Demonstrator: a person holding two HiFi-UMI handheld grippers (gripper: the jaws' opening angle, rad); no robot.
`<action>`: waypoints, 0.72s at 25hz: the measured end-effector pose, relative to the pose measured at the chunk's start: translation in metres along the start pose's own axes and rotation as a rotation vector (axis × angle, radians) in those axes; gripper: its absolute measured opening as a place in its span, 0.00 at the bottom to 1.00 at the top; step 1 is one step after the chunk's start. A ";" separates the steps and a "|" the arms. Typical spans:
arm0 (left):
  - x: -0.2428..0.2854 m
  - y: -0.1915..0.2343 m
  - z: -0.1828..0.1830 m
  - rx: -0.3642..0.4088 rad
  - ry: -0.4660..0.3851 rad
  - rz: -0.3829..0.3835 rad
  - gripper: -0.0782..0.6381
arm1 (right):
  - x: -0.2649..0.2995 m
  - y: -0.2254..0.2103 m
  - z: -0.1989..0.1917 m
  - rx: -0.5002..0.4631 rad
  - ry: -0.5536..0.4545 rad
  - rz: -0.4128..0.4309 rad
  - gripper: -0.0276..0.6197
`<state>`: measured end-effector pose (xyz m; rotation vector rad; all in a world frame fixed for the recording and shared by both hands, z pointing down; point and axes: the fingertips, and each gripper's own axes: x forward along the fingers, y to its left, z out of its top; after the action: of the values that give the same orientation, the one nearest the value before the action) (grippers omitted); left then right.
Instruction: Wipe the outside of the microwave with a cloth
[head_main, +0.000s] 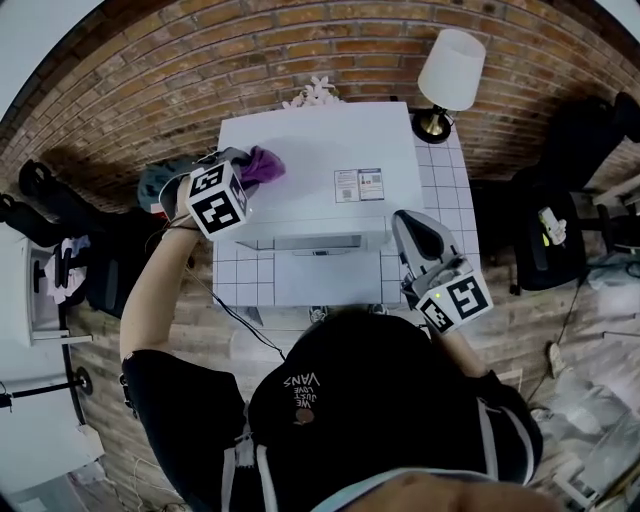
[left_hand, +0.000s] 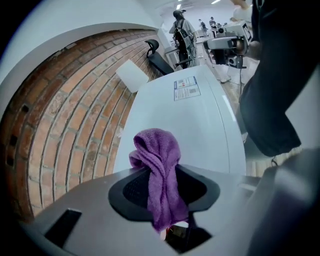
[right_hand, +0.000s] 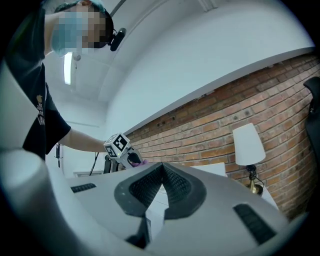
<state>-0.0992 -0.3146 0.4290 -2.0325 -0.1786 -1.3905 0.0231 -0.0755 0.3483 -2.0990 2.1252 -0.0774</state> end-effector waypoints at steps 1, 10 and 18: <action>-0.003 0.000 -0.013 -0.013 0.012 0.006 0.31 | 0.004 0.004 0.000 -0.001 0.001 0.008 0.04; -0.019 -0.006 -0.076 -0.110 0.053 0.022 0.31 | 0.028 0.028 -0.003 -0.004 0.007 0.067 0.04; -0.023 -0.001 -0.026 -0.059 -0.033 0.036 0.31 | 0.017 0.016 0.001 -0.006 -0.005 0.041 0.04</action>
<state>-0.1298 -0.3236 0.4151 -2.0975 -0.1163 -1.3549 0.0073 -0.0919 0.3435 -2.0557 2.1680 -0.0611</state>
